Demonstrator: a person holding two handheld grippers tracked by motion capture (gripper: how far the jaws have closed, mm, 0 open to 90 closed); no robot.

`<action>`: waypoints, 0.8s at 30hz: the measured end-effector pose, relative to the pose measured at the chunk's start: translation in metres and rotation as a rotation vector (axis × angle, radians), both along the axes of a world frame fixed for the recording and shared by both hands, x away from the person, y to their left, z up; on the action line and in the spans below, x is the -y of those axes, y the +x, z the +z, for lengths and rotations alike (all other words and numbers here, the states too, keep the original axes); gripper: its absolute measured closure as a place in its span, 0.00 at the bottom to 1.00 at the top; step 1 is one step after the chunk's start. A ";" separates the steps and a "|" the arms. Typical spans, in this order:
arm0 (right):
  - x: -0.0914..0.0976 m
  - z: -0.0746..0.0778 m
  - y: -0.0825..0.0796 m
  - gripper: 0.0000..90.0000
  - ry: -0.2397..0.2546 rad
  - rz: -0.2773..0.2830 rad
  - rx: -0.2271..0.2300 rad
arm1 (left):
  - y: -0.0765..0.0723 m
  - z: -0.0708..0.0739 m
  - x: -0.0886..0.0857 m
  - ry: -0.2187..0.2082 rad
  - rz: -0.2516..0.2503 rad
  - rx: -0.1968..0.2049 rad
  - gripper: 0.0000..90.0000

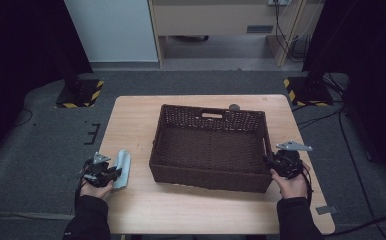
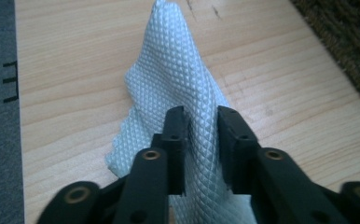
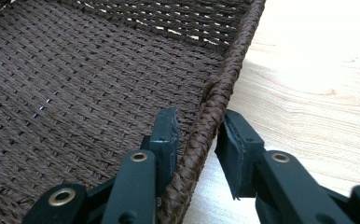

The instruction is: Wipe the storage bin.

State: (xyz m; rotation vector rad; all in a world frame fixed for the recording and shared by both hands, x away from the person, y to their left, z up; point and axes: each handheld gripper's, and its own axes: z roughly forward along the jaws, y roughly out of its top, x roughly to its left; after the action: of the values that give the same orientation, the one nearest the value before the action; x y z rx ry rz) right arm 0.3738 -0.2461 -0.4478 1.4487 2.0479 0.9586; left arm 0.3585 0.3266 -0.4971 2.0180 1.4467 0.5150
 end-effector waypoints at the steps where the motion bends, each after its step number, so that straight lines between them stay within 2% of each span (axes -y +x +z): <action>1: 0.000 0.000 0.000 0.76 -0.001 0.000 0.000 | -0.001 0.002 -0.001 -0.007 0.002 0.016 0.76; 6: 0.001 -0.001 0.000 0.75 0.007 0.005 0.005 | -0.004 0.010 -0.001 -0.041 0.012 0.066 0.67; 9: 0.003 -0.001 0.001 0.75 0.030 0.007 0.005 | -0.006 0.017 0.001 -0.064 0.001 0.100 0.64; 13: 0.002 0.000 0.001 0.75 0.023 0.005 0.007 | -0.006 0.027 0.009 -0.085 -0.019 0.141 0.63; 15: 0.001 0.000 0.002 0.76 0.008 0.013 0.006 | -0.004 0.033 0.012 -0.086 -0.030 0.149 0.62; 17: 0.001 0.001 0.003 0.76 0.013 0.012 0.006 | -0.002 0.039 0.016 -0.096 -0.035 0.163 0.62; 19: 0.002 0.001 0.005 0.76 0.012 0.019 0.001 | 0.001 0.045 0.021 -0.088 -0.048 0.169 0.63; 24: 0.002 0.006 0.005 0.71 -0.008 0.029 0.019 | 0.007 0.065 0.037 -0.115 -0.081 0.211 0.63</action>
State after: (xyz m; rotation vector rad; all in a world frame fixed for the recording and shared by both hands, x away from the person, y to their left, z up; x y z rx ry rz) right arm 0.3790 -0.2477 -0.4420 1.4042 2.0622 0.9714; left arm 0.3651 0.2899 -0.4321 1.8631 1.2356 0.5778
